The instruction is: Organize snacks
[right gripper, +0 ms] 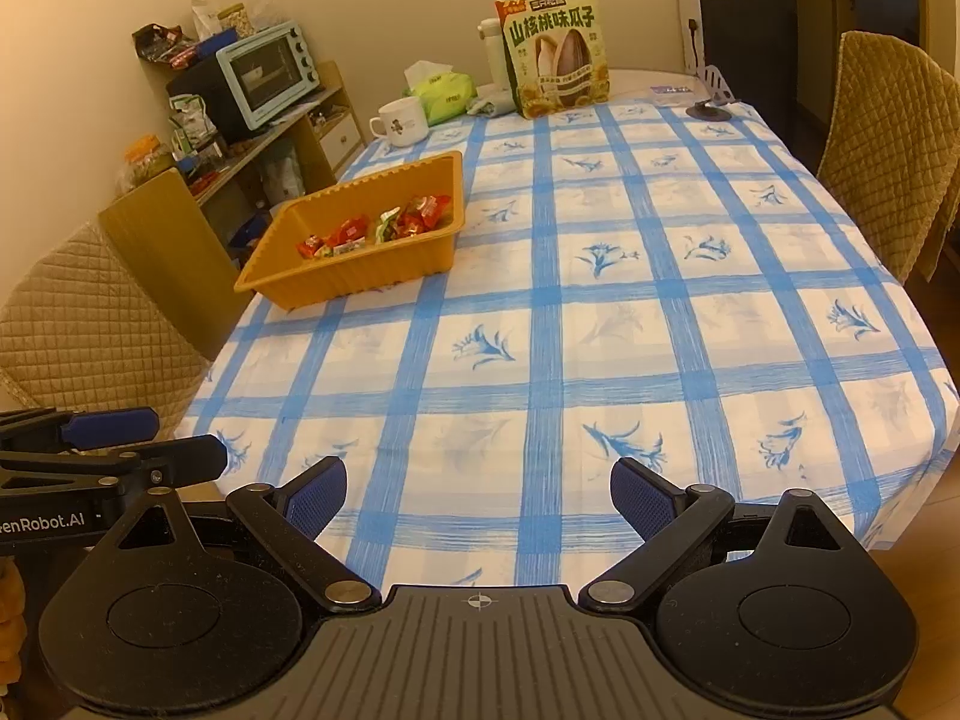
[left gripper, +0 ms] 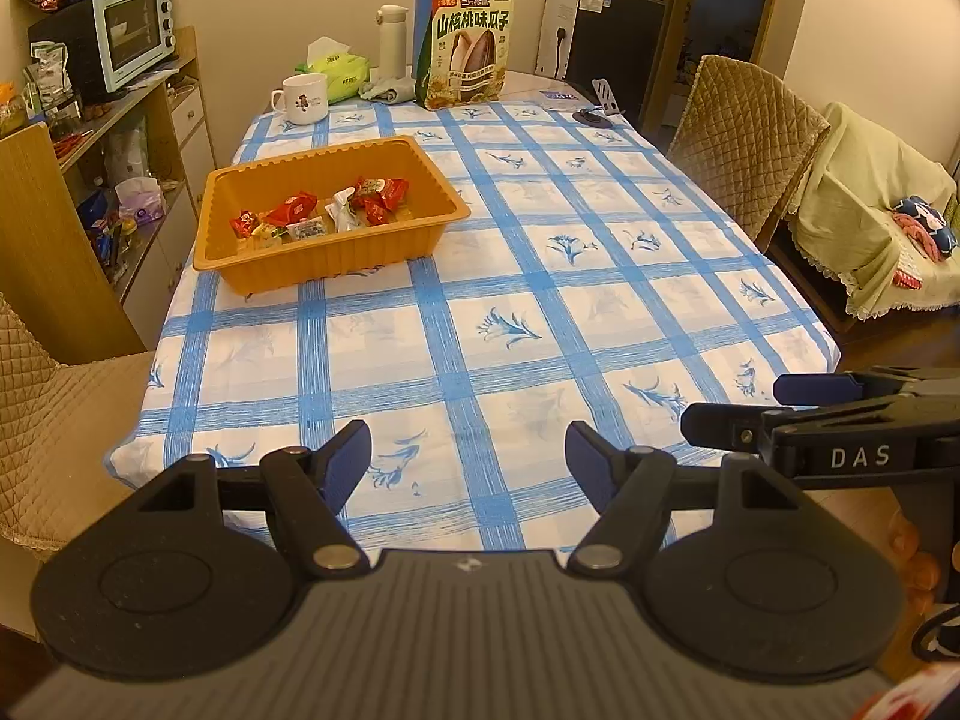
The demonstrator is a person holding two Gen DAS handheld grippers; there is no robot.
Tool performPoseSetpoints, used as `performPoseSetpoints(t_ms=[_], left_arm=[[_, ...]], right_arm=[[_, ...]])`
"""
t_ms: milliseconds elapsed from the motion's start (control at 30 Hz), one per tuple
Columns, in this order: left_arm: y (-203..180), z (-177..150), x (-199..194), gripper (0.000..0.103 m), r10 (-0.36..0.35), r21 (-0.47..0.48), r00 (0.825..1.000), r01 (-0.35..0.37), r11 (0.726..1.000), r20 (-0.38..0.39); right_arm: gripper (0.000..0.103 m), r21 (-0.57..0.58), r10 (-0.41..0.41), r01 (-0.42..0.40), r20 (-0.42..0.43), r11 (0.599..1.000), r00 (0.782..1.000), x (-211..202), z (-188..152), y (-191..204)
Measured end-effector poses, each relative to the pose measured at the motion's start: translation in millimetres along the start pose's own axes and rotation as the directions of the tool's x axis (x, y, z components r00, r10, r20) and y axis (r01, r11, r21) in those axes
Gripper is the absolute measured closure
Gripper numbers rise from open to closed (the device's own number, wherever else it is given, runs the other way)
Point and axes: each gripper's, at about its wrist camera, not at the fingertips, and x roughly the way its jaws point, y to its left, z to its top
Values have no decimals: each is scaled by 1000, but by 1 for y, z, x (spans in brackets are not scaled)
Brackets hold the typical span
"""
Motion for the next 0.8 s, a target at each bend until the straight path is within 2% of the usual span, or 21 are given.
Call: performPoseSetpoints(t_ms=[800], left_arm=[[1, 0, 0, 33, 0, -1, 1000, 0, 1000, 0]], right_arm=[[9, 1, 1, -1, 0, 1000, 1000, 0, 2, 5]])
